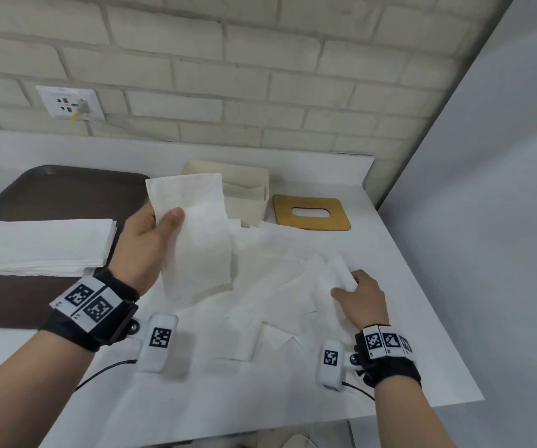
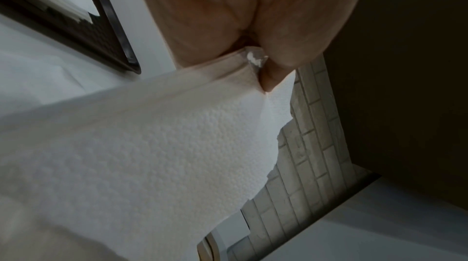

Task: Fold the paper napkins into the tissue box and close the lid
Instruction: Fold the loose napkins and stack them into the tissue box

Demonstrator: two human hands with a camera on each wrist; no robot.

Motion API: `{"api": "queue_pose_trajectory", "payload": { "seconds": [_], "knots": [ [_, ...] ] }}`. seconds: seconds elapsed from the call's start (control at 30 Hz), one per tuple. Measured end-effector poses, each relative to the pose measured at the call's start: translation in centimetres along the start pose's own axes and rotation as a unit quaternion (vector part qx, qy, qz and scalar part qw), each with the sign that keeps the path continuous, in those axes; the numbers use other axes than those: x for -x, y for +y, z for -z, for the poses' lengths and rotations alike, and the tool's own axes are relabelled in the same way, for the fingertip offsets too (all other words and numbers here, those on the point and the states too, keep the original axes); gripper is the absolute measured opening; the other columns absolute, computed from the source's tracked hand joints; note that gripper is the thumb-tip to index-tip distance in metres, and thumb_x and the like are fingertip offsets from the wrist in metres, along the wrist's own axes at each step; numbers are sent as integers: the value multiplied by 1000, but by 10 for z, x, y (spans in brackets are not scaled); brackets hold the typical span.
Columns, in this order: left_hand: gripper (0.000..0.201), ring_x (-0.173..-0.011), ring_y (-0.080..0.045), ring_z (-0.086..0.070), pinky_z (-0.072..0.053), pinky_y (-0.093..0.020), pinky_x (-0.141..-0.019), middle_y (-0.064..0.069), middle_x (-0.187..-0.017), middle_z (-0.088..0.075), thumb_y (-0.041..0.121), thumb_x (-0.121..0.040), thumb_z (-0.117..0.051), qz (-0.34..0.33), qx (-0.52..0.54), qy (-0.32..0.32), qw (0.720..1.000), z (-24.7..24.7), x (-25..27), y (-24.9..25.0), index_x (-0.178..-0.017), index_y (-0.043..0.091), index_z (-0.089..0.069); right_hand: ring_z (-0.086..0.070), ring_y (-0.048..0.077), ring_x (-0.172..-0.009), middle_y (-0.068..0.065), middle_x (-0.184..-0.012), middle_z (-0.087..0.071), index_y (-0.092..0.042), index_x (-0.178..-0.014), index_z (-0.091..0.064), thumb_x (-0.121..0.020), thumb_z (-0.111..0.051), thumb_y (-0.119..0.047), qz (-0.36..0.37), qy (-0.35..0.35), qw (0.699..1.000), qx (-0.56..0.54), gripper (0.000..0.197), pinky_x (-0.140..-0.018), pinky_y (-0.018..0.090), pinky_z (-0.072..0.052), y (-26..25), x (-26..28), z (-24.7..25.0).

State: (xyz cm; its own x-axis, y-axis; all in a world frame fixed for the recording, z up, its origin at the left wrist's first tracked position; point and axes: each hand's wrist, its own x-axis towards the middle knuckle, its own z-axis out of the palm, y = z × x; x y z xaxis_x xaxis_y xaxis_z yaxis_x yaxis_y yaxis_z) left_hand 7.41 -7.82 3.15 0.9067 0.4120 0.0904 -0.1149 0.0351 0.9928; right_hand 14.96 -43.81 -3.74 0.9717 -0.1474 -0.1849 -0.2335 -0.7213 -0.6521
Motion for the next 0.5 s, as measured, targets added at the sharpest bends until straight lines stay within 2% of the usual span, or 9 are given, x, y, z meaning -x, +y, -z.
{"api": "queue_pose_trajectory", "payload": {
  "seconds": [0.1,0.17,0.2,0.3,0.37,0.5],
  "knots": [
    [18,-112,-30,-72,-54,-57,-103,-4,-118,-77,24,-104,-59,-9,-10,14,1000,1,-1,0,-116,23,-72,-64,19,-86,-15,-85,-67,-26,-97,-68,-87,-65,-15,69,22,997,-39,15,-68,29,-43,-13,12,7],
    [17,-111,-28,-73,-54,-56,-102,-3,-117,-77,21,-106,-57,-8,-17,26,999,4,-3,1,-116,22,-71,-65,10,-82,-15,-84,-70,-26,-93,-72,-88,-65,-12,113,24,991,-65,17,-65,19,-43,-24,19,10],
    [17,-110,-28,-73,-54,-56,-102,-3,-117,-77,22,-107,-57,-9,-23,30,999,6,-3,1,-116,23,-72,-64,5,-81,-15,-84,-70,-26,-93,-73,-88,-66,-11,137,26,988,-70,17,-64,14,-41,-32,22,11],
    [16,-110,-28,-73,-54,-58,-103,-2,-116,-77,26,-105,-59,-12,-30,39,999,13,-6,0,-112,28,-74,-62,-1,-84,-15,-89,-71,-23,-94,-74,-87,-69,-9,209,47,974,-78,16,-69,4,-40,-54,31,12],
    [16,-110,-28,-73,-54,-57,-103,-1,-116,-77,30,-102,-60,-14,-31,46,998,19,-8,1,-109,31,-75,-62,-1,-84,-14,-90,-71,-21,-94,-75,-85,-71,-7,251,69,962,-83,17,-73,1,-39,-73,35,13],
    [17,-108,-28,-73,-55,-58,-101,-1,-113,-78,25,-104,-59,-14,-31,65,997,32,-14,2,-106,31,-75,-60,-5,-87,-25,-87,-70,-23,-96,-76,-85,-70,-8,294,64,950,-87,19,-70,3,-41,-112,44,19]
  ]
}}
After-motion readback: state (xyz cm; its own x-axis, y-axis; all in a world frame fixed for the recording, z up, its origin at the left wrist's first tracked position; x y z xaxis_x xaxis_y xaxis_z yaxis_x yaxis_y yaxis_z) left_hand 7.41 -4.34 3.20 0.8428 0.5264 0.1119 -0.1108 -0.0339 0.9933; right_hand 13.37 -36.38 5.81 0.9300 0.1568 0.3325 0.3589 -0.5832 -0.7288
